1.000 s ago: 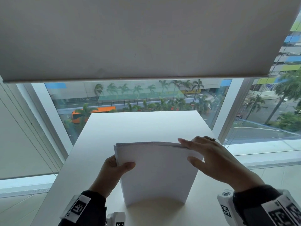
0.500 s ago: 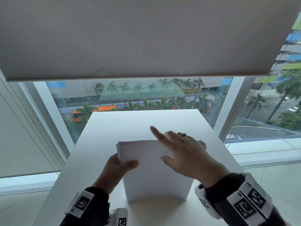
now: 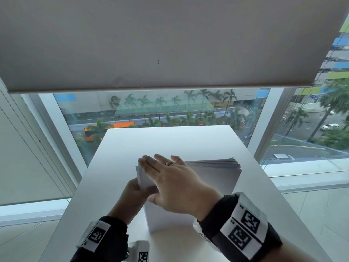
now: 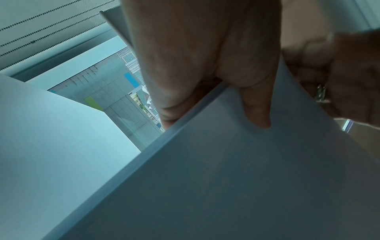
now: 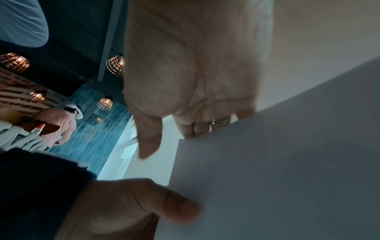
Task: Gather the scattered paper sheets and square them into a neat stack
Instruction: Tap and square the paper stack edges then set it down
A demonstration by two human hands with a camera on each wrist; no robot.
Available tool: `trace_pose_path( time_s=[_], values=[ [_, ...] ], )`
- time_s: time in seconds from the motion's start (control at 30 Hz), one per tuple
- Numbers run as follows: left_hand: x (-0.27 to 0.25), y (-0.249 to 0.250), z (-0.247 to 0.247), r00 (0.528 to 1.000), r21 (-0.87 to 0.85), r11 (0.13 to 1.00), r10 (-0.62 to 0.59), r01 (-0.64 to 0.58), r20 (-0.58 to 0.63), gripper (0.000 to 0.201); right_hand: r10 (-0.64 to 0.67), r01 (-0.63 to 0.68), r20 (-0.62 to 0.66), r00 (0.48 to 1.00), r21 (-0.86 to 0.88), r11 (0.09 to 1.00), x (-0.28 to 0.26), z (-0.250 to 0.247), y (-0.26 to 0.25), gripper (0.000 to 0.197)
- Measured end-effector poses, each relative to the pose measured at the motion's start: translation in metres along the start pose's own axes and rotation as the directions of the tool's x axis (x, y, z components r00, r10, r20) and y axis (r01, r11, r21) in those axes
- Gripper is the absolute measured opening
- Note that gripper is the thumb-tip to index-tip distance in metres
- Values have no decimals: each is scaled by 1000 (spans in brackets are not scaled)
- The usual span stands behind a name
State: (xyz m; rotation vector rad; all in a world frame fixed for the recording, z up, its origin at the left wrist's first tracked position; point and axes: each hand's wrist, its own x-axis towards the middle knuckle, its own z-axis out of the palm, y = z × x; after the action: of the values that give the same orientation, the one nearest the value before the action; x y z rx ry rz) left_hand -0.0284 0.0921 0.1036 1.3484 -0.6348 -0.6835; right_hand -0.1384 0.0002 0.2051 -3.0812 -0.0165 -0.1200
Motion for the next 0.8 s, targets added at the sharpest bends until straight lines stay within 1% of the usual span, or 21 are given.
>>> trace_pose_path(
  time_s=[0.1,0.17,0.2,0.3,0.37,0.4,0.43,0.5,0.6,0.63,0.67,0.7,0.73,0.77,0.8],
  values=[
    [-1,-1,-1,1000,18,1000,18,-18,12,25,3,-2,-48,999,23,1000,-3,-3,1,71],
    [-1,-3,-2,1000,2,1000,12,-12,17,22,18,-18,-16,1000,33,999,-7,-3,6,70],
    [0,-4,-3,1000,-4,1000,9,-8,14,22,37,-36,-8,999,39,999,-10,-4,10,70],
    [1,-5,-3,1000,-11,1000,-4,4,8,34,134,-132,-24,991,54,990,-24,-7,29,75],
    [1,-6,-2,1000,-7,1000,-7,7,1,35,178,-178,9,984,33,983,-35,-7,41,80],
    [1,-6,-2,1000,-5,1000,-8,8,-4,35,191,-191,-25,981,3,982,-39,-5,46,81],
    [1,-6,-3,1000,-8,1000,-8,8,-9,34,215,-220,-94,972,-40,975,-44,-6,48,82],
    [1,-6,-3,1000,-19,1000,-10,10,-10,33,286,-299,-178,942,-48,953,-51,-11,50,81],
    [1,-8,-3,1000,-28,1000,-10,9,-7,33,304,-307,-97,948,-16,952,-59,-2,58,78],
    [1,-8,-3,1000,-28,1000,-9,8,-10,34,324,-330,-125,938,-29,944,-63,-4,60,77],
    [1,-8,-3,1000,-27,1000,-8,8,-14,35,377,-383,-144,915,-17,924,-67,-4,62,77],
    [2,-8,-4,1000,-24,1000,-9,9,-17,36,400,-407,-180,899,-6,913,-68,-7,61,78],
    [2,-8,-4,1000,-24,1000,-10,9,-16,36,415,-418,-133,900,10,908,-69,-8,62,79],
    [2,-9,-4,1000,-26,1000,-8,8,-12,36,391,-395,-127,912,-9,919,-71,-5,65,81],
    [2,-9,-4,1000,-27,1000,-7,6,-9,36,395,-397,-83,915,-16,918,-74,-3,68,82]
  ],
)
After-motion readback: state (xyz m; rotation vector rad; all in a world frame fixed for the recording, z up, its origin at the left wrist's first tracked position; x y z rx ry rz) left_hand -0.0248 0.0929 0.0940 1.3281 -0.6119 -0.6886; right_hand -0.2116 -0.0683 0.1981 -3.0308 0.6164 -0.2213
